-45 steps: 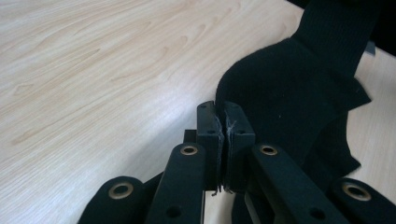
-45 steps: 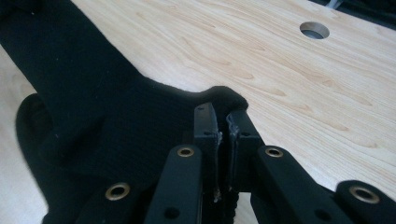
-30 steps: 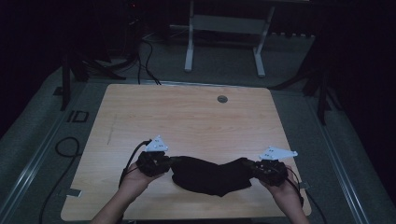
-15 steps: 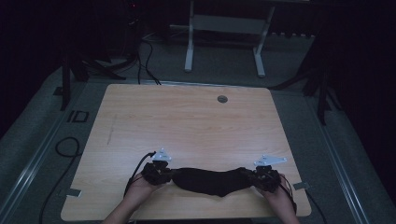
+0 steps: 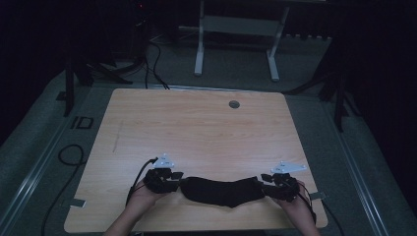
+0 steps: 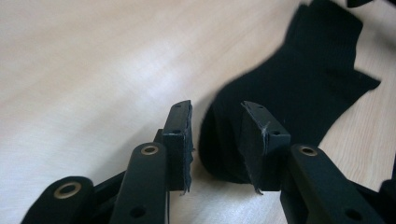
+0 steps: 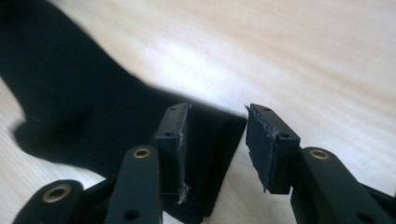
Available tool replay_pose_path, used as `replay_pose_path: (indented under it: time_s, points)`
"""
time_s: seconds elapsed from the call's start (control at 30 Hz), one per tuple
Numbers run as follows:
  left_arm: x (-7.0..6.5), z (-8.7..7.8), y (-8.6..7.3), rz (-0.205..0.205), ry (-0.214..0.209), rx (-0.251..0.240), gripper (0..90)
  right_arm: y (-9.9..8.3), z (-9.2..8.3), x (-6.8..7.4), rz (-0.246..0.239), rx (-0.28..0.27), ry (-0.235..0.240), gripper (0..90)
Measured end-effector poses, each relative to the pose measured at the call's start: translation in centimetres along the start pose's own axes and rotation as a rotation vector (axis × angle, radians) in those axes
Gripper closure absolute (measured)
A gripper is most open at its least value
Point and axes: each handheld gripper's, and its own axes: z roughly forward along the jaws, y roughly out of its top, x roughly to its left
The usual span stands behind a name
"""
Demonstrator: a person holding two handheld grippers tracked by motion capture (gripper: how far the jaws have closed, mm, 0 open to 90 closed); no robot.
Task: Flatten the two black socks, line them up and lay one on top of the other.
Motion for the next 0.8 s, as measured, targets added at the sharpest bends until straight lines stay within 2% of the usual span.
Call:
replay_pose_path:
  time_s: [0.03,0.07,0.13,0.2,0.23,0.37,0.43,0.53,0.6,0.67,0.73,0.8]
  points:
    - [-0.1,-0.3,0.1,0.003,-0.013,-0.016,63.3,0.2,-0.3,0.1,-0.004,-0.009,0.005,65.0]
    - [-0.4,-0.5,0.2,0.010,-0.016,-0.020,67.6,0.4,-0.6,0.3,-0.020,-0.015,0.001,69.6]
    - [-1.2,-0.3,0.4,0.040,-0.014,-0.008,80.7,0.6,-0.6,1.0,-0.061,-0.005,-0.002,83.1]
    - [-2.1,0.3,0.3,0.075,0.000,0.014,88.3,0.5,-0.3,1.5,-0.085,0.007,-0.008,88.3]
    - [-2.4,0.6,0.3,0.088,0.004,0.025,89.3,0.5,0.0,1.7,-0.088,0.017,0.002,89.0]
    - [-2.6,1.8,0.0,0.090,0.007,0.059,89.8,0.0,1.0,1.6,-0.076,0.044,0.010,89.3]
    - [-1.9,2.6,-0.5,0.073,0.027,0.080,89.9,-0.6,1.9,1.3,-0.064,0.072,0.005,89.2]
    - [-1.1,3.0,-1.1,0.082,0.054,0.096,89.9,-1.3,2.6,0.7,-0.054,0.098,-0.003,89.2]
    - [-0.7,3.2,-1.4,0.059,0.051,0.103,90.0,-1.5,2.7,0.5,-0.034,0.087,0.016,89.2]
    - [-0.5,3.4,-1.5,0.053,0.050,0.103,90.0,-1.4,2.8,0.6,-0.066,0.095,0.004,89.0]
    - [-0.5,3.5,-1.4,0.076,0.064,0.101,90.0,-1.2,3.0,0.8,-0.079,0.101,0.004,88.7]
    - [-0.3,3.6,-1.3,0.075,0.074,0.099,90.0,-1.1,3.3,0.7,-0.079,0.099,0.008,88.1]
